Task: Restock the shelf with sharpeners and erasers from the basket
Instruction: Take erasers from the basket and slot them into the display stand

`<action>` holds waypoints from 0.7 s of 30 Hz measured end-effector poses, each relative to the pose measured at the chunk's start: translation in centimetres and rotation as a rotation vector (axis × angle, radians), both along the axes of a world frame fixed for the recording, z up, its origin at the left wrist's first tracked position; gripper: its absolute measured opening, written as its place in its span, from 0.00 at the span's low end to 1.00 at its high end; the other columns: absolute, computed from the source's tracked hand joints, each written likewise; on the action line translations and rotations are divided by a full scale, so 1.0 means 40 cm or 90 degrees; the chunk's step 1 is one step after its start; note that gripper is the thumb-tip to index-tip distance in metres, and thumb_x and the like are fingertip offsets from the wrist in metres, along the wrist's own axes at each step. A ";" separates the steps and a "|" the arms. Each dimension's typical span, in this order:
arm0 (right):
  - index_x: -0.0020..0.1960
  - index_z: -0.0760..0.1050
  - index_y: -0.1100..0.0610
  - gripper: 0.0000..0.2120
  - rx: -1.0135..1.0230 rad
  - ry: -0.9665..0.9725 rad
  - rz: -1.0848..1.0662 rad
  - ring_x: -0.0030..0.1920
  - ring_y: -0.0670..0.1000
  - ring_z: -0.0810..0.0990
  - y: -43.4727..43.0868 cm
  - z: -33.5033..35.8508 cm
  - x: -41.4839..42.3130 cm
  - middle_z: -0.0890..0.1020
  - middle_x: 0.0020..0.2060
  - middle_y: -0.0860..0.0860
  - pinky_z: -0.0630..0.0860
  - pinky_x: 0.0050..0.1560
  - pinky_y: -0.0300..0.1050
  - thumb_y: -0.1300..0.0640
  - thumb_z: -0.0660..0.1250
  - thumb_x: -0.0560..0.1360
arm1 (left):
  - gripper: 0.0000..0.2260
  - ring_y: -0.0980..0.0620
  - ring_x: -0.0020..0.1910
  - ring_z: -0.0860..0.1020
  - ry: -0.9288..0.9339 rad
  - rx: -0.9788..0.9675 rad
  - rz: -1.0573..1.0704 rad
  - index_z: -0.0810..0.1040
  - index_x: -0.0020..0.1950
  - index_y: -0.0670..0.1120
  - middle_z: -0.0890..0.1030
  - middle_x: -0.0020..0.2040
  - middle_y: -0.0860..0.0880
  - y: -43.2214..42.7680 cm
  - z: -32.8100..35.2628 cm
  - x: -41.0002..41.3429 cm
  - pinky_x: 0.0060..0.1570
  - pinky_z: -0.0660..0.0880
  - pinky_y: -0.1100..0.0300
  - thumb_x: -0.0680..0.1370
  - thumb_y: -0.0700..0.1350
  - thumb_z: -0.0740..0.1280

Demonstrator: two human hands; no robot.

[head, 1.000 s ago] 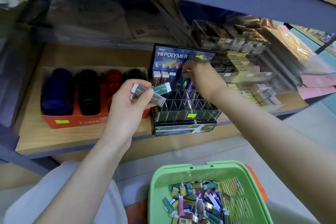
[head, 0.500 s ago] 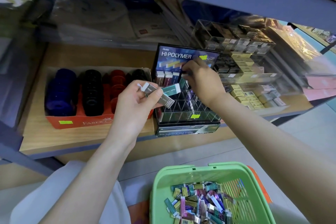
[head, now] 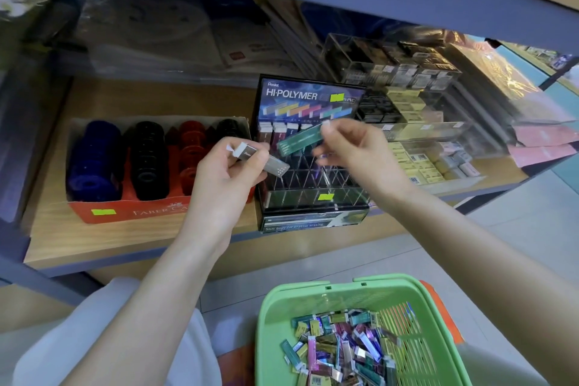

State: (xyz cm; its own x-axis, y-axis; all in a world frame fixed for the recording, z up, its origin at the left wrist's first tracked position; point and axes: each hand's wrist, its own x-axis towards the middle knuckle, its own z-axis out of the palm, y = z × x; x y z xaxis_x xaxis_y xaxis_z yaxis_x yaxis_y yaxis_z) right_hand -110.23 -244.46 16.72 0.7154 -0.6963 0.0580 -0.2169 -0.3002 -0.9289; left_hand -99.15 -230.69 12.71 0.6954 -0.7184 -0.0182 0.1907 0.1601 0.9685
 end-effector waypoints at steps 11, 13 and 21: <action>0.48 0.75 0.59 0.01 -0.266 0.078 -0.105 0.39 0.51 0.83 -0.126 -0.053 0.048 0.80 0.38 0.53 0.80 0.45 0.41 0.61 0.66 0.77 | 0.05 0.58 0.27 0.70 -0.074 0.056 -0.018 0.77 0.49 0.52 0.73 0.29 0.58 0.004 0.006 0.006 0.28 0.70 0.66 0.80 0.45 0.61; 0.47 0.74 0.59 0.01 -0.297 0.092 -0.084 0.37 0.50 0.82 -0.134 -0.059 0.065 0.80 0.37 0.54 0.79 0.44 0.42 0.62 0.66 0.77 | 0.06 0.57 0.27 0.65 -0.094 0.063 -0.021 0.78 0.49 0.52 0.69 0.29 0.54 0.006 0.003 0.009 0.27 0.63 0.64 0.80 0.46 0.61; 0.49 0.75 0.64 0.03 -0.369 0.157 0.014 0.29 0.35 0.76 -0.161 -0.030 0.095 0.78 0.34 0.51 0.75 0.38 0.30 0.65 0.65 0.77 | 0.05 0.61 0.24 0.66 -0.066 0.067 -0.016 0.69 0.55 0.52 0.73 0.37 0.53 0.006 0.002 0.023 0.23 0.63 0.69 0.80 0.44 0.62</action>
State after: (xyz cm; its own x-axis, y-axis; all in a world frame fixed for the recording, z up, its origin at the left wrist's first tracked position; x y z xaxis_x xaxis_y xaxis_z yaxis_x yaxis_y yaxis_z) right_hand -106.44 -250.89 15.54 0.7697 -0.5860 0.2533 -0.3919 -0.7468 -0.5373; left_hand -98.22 -230.45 12.79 0.6795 -0.7333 -0.0228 0.0913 0.0538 0.9944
